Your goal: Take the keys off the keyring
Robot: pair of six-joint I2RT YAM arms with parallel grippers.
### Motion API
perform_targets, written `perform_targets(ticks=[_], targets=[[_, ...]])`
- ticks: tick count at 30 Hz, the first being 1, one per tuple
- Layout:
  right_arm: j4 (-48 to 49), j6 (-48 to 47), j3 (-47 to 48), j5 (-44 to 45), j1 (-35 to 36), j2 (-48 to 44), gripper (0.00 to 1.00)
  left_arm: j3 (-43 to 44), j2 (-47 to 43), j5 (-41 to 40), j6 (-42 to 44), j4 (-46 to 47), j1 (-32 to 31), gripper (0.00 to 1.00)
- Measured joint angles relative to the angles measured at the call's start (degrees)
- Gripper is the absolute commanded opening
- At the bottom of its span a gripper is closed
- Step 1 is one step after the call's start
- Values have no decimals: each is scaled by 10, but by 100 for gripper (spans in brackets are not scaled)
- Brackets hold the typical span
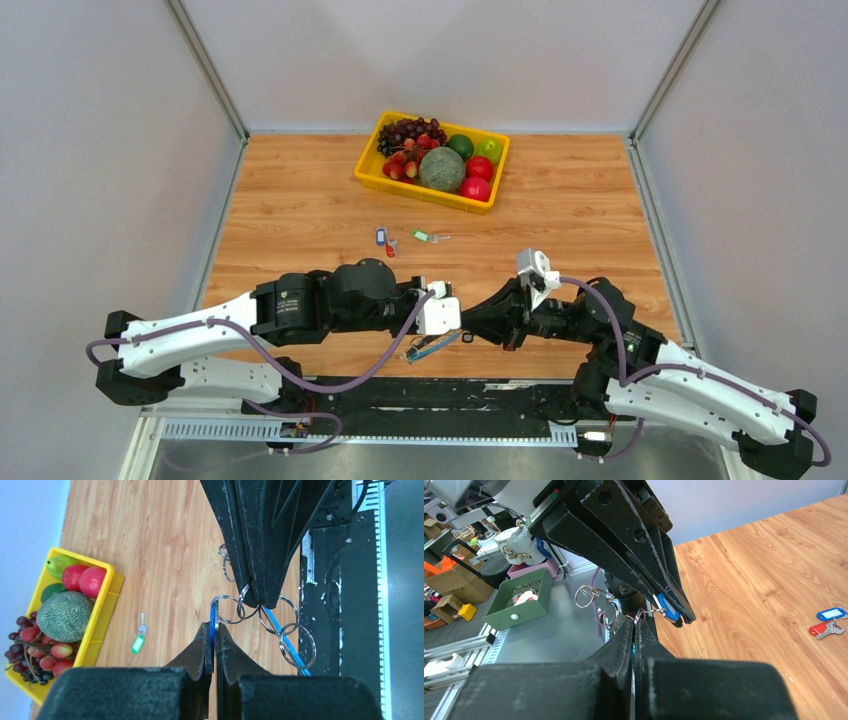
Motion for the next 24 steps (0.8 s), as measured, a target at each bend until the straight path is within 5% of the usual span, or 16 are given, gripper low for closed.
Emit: perform_targets(ticks=[18,21,24], targets=[[3,26,0,15,-3,32,1,1,-3,-22,48,1,0,0],[3,28,0,23,-3,32,36,1,-6,-17,52,4,0,0],[0,33,2,35,-2,34,51,0,-9,-10,52,16,0,0]])
